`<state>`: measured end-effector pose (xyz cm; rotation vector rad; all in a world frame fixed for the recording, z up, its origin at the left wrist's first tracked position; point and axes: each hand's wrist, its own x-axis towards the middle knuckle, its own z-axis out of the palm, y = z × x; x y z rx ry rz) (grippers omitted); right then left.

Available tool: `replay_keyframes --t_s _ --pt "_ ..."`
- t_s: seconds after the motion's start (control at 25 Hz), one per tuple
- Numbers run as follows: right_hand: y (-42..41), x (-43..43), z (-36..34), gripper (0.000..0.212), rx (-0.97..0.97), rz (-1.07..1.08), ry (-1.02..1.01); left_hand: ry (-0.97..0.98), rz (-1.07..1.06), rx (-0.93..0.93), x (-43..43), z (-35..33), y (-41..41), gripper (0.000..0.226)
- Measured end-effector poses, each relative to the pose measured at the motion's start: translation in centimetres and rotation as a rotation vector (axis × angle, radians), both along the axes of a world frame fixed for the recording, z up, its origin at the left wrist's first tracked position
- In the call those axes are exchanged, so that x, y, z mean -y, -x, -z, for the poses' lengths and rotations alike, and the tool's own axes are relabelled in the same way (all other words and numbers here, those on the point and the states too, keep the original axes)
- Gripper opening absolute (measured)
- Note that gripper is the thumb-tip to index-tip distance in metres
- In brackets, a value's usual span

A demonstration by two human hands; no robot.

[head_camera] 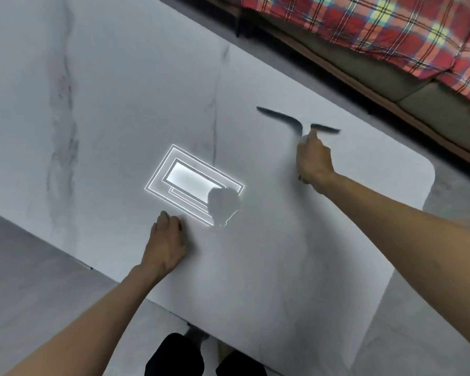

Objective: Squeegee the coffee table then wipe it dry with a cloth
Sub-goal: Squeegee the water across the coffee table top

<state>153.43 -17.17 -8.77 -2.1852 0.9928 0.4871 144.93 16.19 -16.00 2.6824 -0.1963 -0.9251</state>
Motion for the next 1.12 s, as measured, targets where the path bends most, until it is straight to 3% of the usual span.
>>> replay_keyframes --t_s 0.12,0.4,0.6,0.68,0.8,0.88,0.96,1.12 --pt "6.6 -3.2 0.4 0.051 0.013 -0.281 0.059 0.001 0.007 0.013 -0.4 0.4 2.3 0.027" --pt "22.6 -1.3 -0.5 0.051 -0.066 -0.452 0.159 -0.040 0.051 -0.094 -1.6 0.9 7.0 0.031" --pt "30.2 2.0 -2.2 0.049 -0.211 -0.458 0.216 -0.077 0.072 -0.220 -3.1 0.9 9.6 0.039" --pt "31.4 2.7 -2.9 0.048 -0.230 -0.457 0.240 -0.041 0.064 -0.226 -3.4 0.6 9.7 0.031" --pt "31.4 2.6 -4.0 0.046 -0.118 -0.368 0.239 0.093 -0.072 -0.129 -3.8 -0.2 9.8 0.012" --pt "30.6 1.2 -4.7 0.048 -0.026 -0.369 0.227 0.137 -0.196 -0.024 -4.5 -1.1 10.2 0.011" --pt "29.7 -1.4 -5.2 0.047 0.012 -0.531 0.218 0.157 -0.272 0.093 -5.6 -1.9 10.7 0.020" --pt "27.7 -9.5 -3.3 0.047 0.030 -1.203 0.145 0.146 -0.420 0.203 -8.4 -2.6 11.3 0.030"
